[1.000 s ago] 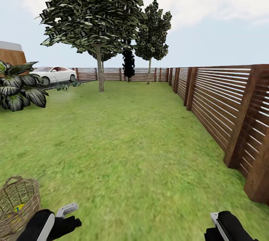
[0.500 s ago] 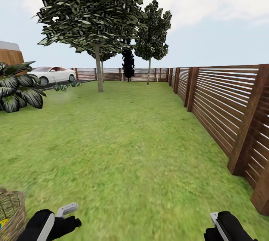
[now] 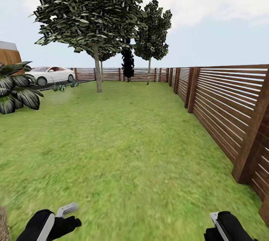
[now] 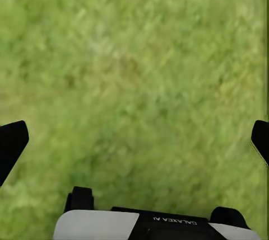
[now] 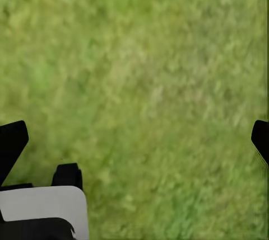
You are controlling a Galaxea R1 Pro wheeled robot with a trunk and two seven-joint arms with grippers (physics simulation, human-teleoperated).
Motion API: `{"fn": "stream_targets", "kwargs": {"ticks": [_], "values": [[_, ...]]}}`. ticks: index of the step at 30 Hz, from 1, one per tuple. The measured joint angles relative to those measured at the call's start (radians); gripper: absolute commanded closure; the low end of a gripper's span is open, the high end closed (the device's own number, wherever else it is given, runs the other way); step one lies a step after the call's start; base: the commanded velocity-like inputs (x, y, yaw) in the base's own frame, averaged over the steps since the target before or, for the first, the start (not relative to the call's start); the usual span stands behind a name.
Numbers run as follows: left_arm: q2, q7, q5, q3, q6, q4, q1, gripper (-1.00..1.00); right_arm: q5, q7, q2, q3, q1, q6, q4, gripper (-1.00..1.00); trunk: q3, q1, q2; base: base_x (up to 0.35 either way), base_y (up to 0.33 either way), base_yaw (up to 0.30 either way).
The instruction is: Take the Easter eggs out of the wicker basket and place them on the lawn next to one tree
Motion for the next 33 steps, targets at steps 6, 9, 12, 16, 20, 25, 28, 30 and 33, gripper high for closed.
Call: {"fn": "stream_targets", "kwargs": {"ticks": [6,9,12,16,20,25,28,30,33], "values": [[0.0,0.0,0.0,0.0,0.0,0.0,0.0,-1.0,0.0,0.0,0.0,0.0,0.0,0.0,0.0,-1.0,0.0,0.0,0.0,0.332,-0.086,0.0],[0.0,0.0,0.0,0.0,0.0,0.0,0.0,-1.0,0.0,0.0,0.0,0.0,0.0,0.001,0.0,-1.0,0.0,0.0,0.0,0.331,-0.1,0.0],[0.0,0.0,0.0,0.0,0.0,0.001,0.0,-1.0,0.0,0.0,0.0,0.0,0.0,0.001,-0.001,-1.0,0.0,0.0,0.0,0.331,-0.103,0.0],[-0.001,0.0,-0.001,0.0,0.0,0.009,0.0,-1.0,0.0,0.0,0.0,-0.001,0.0,0.001,-0.001,-1.0,0.0,0.0,0.0,0.331,-0.106,0.0],[-0.001,0.0,-0.002,0.0,-0.026,0.018,0.0,-1.0,-0.001,0.0,-0.002,-0.001,0.0,0.001,-0.001,-1.0,0.0,0.0,0.0,0.332,-0.127,0.0],[-0.001,0.0,-0.001,0.0,-0.038,0.028,0.0,-1.0,0.0,0.0,-0.002,-0.001,0.0,0.0,0.0,-1.0,0.0,0.0,0.0,0.302,-0.103,0.096],[0.0,0.0,-0.001,0.0,-0.039,0.029,0.0,-1.0,0.0,-0.001,-0.002,-0.001,0.0,0.0,0.0,-1.0,0.0,0.0,0.0,0.11,-0.014,0.271],[0.0,0.0,0.0,0.0,-0.039,0.029,0.0,-1.0,0.0,-0.001,-0.002,-0.001,0.0,0.0,0.0,-1.0,0.0,0.001,0.0,0.026,-0.003,0.286],[0.007,-0.002,0.002,0.007,-0.038,0.077,0.0,-1.0,-0.002,0.0,0.002,0.0,0.0,-0.004,0.001,-1.0,0.0,0.001,0.0,0.003,0.0,0.29]]}}
